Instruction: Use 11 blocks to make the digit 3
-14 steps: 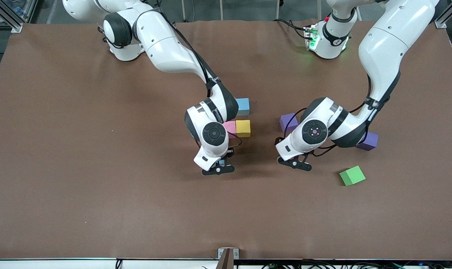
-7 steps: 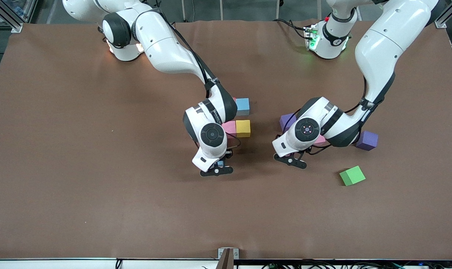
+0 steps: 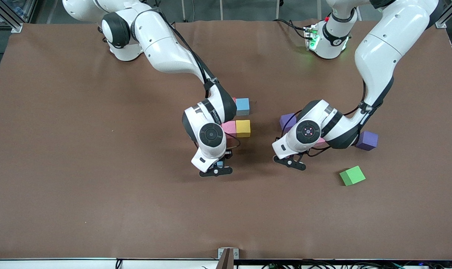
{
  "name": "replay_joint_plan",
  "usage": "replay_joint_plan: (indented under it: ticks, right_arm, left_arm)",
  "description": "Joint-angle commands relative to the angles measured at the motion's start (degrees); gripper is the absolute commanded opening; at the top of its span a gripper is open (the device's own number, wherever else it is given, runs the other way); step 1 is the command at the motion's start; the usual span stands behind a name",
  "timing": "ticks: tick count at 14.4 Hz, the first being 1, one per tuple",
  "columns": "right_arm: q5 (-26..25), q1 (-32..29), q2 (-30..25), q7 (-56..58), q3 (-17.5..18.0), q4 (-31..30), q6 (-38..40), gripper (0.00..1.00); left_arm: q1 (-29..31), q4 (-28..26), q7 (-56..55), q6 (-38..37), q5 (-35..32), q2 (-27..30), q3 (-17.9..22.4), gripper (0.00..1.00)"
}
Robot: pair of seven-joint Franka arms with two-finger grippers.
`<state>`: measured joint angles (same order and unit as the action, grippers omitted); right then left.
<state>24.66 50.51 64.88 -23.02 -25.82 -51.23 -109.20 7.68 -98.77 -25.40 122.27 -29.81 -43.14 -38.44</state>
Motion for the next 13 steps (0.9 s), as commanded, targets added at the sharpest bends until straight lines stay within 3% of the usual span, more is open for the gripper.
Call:
replay_joint_plan:
  ticks: [1, 13]
  right_arm:
    - [-1.1, 0.0, -1.2, -0.2, 0.5, -1.1, 0.3, 0.00]
    - [-0.6, 0.6, -1.1, -0.8, 0.5, -2.3, 0.1, 0.00]
  left_arm:
    - [0.1, 2.2, -3.2, -0.1, -0.2, 0.2, -0.1, 0.43]
    - [0.8, 8.5, -11.2, -5.5, 4.2, 0.5, -0.1, 0.36]
